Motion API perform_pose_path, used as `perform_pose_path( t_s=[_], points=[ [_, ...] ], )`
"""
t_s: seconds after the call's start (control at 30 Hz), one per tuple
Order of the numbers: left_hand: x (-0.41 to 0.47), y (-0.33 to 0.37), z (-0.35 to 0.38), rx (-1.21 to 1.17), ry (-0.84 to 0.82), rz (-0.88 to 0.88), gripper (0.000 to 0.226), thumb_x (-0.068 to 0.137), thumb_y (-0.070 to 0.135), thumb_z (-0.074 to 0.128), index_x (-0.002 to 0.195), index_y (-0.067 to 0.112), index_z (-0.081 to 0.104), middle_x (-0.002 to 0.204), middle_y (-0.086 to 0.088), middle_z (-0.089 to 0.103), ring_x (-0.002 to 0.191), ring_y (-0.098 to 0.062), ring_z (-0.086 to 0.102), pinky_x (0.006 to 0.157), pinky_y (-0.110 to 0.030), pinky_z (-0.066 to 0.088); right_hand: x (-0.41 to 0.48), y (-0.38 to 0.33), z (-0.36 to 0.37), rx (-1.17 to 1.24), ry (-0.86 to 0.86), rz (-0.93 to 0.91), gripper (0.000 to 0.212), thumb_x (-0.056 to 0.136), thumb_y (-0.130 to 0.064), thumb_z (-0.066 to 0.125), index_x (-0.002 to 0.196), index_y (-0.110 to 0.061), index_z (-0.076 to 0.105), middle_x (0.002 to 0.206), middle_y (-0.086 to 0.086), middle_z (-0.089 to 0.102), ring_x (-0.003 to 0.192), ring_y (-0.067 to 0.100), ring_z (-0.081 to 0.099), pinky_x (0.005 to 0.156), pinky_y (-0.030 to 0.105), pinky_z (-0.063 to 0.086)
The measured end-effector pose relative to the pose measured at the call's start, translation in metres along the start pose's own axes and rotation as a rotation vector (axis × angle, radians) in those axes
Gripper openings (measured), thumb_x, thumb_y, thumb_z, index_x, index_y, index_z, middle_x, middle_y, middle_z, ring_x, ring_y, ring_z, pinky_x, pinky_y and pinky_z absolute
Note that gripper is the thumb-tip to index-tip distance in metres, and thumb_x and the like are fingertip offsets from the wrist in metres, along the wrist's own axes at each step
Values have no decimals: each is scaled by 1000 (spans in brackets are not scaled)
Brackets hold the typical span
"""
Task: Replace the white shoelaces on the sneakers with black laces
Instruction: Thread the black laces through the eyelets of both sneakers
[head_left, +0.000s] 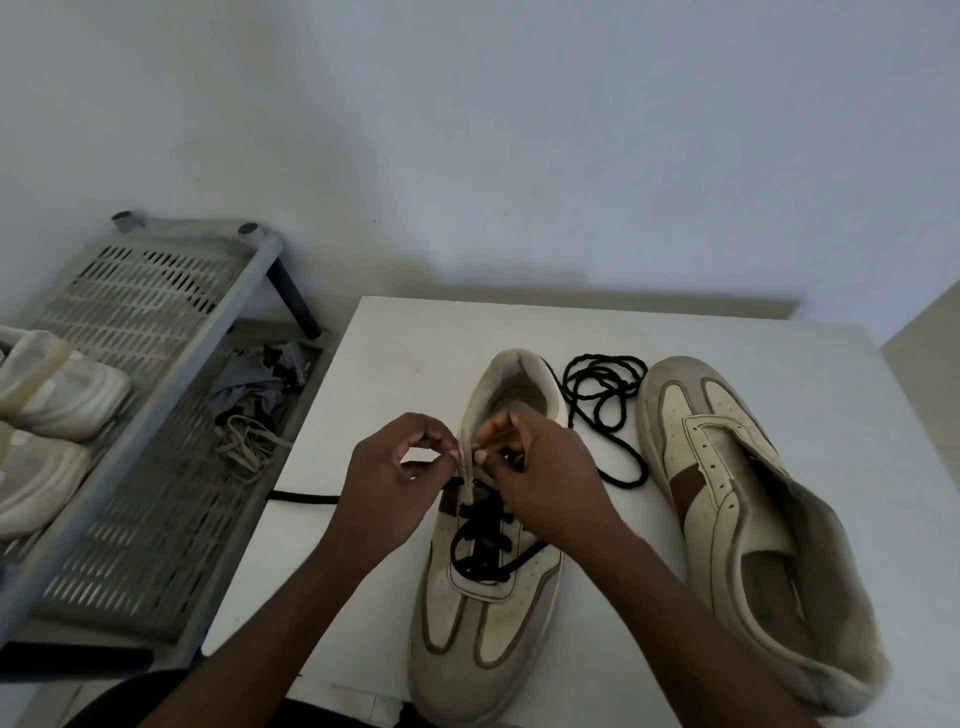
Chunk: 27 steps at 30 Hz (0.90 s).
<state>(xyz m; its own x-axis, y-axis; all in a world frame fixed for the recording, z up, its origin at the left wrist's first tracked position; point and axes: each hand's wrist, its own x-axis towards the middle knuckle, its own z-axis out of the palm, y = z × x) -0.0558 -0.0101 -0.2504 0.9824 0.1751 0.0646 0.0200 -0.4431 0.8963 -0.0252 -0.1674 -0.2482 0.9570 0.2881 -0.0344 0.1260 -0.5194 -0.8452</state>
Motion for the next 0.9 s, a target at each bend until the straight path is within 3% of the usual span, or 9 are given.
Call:
perform_pose_path(
  t_s=[0.1,0.23,0.37,0.53,0.67,0.77,0.83,0.9],
  points=[
    [1,4,0,-47,30,-87,15,84,-6,58,77,5,65,77,-1,69,77,-13,67,65,-16,52,5,-1,-16,-169,-50,-43,16,94,-27,56,110,-28,56,98,-13,67,86,6,64,78,32,55],
    [4,5,-6,-264,54,-251,10,87,-4,57,79,-2,63,78,-9,72,76,-20,70,75,-24,56,6,2,-37,-342,-131,-4,36,102,-41,33,98,-19,61,81,-1,64,75,15,60,74,37,52],
    [9,2,-9,-360,113,-351,17,89,-2,54,74,2,60,76,-9,71,71,-18,67,65,-22,53,3,4,-37,-361,-130,-15,41,103,-38,32,88,-13,61,80,0,60,76,16,56,70,31,45],
    [19,1,-19,-442,241,-355,22,92,-4,47,73,5,55,75,-11,61,64,-14,52,66,-26,44,3,6,-37,-397,-148,-35,39,103,-36,33,89,-13,61,80,-2,57,77,15,54,68,29,39],
    [29,-4,-57,-573,491,-346,20,94,-2,46,79,10,52,75,-4,60,77,-13,55,63,-15,47,5,8,-38,-385,-165,-42,38,103,-35,34,88,-11,60,82,0,58,79,17,54,69,31,40],
    [27,-10,-87,-399,746,-344,25,96,3,40,74,16,42,56,7,56,56,1,54,59,-14,43,6,10,-37,-378,-164,-46,39,103,-35,35,84,-11,58,79,0,56,76,17,53,69,32,41],
    [27,-19,-98,-365,906,-415,25,96,12,37,72,21,40,71,0,54,66,-12,55,63,-21,45,7,10,-36,-377,-161,-44,38,103,-35,34,82,-12,56,77,-2,53,74,16,51,66,31,39],
    [31,-26,-97,-238,984,-448,20,93,14,36,78,17,49,92,-18,60,86,-34,59,73,-41,50,7,11,-34,-392,-157,-50,38,103,-36,34,80,-13,54,76,-3,52,72,14,49,64,30,36]
  ],
)
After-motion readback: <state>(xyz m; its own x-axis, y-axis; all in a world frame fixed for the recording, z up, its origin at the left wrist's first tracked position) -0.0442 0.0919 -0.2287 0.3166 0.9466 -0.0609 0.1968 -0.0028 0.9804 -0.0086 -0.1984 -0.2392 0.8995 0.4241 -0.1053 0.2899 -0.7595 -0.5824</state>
